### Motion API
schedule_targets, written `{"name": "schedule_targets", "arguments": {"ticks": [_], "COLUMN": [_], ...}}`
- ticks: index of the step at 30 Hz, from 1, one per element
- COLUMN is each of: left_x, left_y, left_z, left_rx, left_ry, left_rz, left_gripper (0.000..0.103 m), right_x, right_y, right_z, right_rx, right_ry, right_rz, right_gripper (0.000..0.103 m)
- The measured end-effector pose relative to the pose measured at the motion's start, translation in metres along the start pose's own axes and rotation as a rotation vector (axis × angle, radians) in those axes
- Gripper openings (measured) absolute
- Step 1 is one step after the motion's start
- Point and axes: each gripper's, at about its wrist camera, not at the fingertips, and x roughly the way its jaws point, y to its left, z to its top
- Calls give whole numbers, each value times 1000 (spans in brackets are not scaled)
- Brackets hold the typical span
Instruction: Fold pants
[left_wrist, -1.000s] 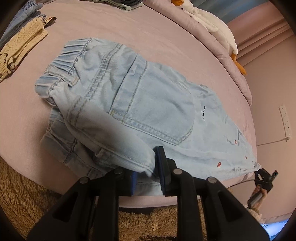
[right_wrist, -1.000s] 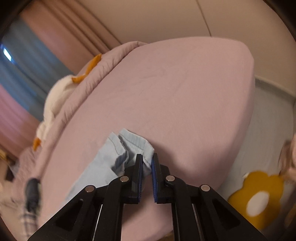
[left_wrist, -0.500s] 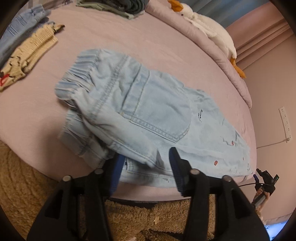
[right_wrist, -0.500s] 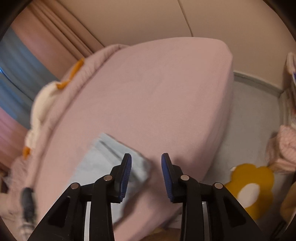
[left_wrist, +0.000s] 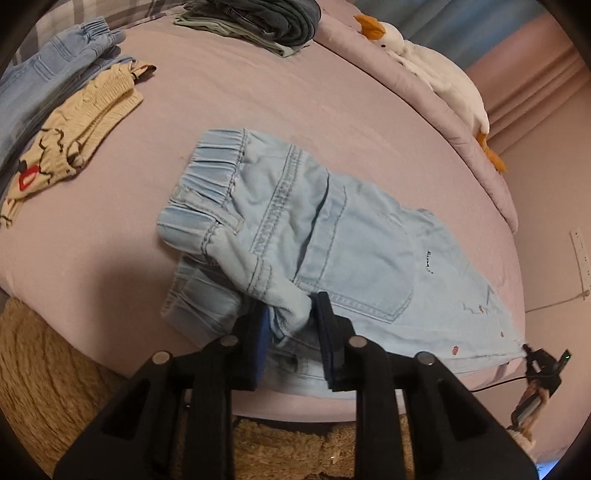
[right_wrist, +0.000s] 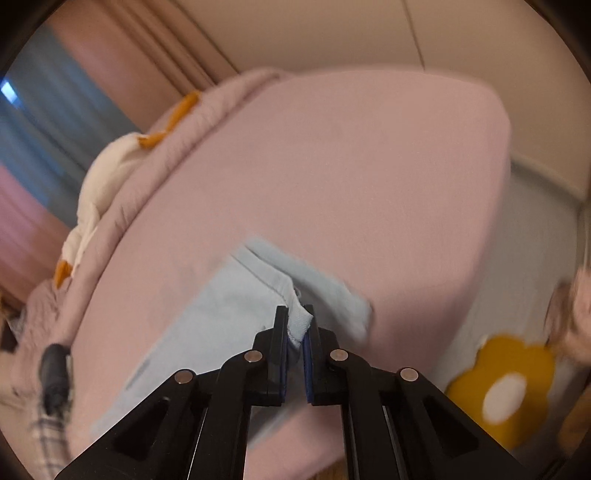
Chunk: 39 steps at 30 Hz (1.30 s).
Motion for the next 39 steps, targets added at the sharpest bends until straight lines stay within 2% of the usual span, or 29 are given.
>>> {"name": "schedule_targets", "arguments": {"ticks": [2, 4, 7, 9, 10, 14, 17, 19, 20, 21, 23, 25, 26, 27, 29, 33, 36, 39], "left_x": [1, 1, 9, 16, 18, 14, 1, -9, -14, -17, -16, -6, 1, 3, 5, -8, -14, 3], "left_y": [-7, -11, -9, 0, 3, 3, -5, -6, -4, -1, 6, 15, 20, 24, 30, 35, 30, 36], "left_z": [-6, -11, -16, -15, -15, -11, -9, -7, -5, -4, 2, 9, 10, 10, 9, 1, -5, -6], "left_rx": [28, 45, 59, 21, 3, 0, 23, 29, 28, 28, 31, 7, -19, -34, -50, -41, 21, 45], "left_ry": [9, 24, 50, 77, 80, 83, 55, 17, -5, -24, -57, -42, -31, -33, -55, -75, -82, -45], "left_rz": [-10, -29, -9, -27, -40, -45, -8, 25, 42, 46, 44, 38, 34, 43, 77, 47, 74, 103], "left_gripper": [21, 22, 22, 23, 24, 27, 39, 47, 56, 66, 68, 65, 55, 41, 26, 18, 18, 20], "right_x": [-5, 0, 25, 46, 53, 52, 47, 35, 29, 22, 15, 9, 7, 9, 9, 11, 20, 36], "right_y": [10, 8, -4, -17, -24, -36, -29, -19, -14, -8, 6, 24, 37, 47, 67, 118, 160, 203], "right_z": [12, 16, 10, 1, -3, -6, -4, -4, -6, -6, -7, -11, -15, -16, -21, -38, -56, -79], "right_rx": [-25, -37, -32, -14, 30, 43, 7, -13, -23, -38, -69, -101, -129, -148, -184, -307, -411, -494], "right_ry": [-50, -55, 10, 74, 116, 118, 140, 134, 117, 91, 61, 44, 45, 48, 63, 118, 174, 279], "right_rz": [-2, -42, -97, -135, -198, -157, -189, -225, -233, -236, -232, -214, -194, -170, -114, -6, 91, 216], "right_gripper": [6, 6, 6, 6, 6, 6, 7, 22, 40, 51, 53, 53, 53, 53, 53, 53, 53, 53]}}
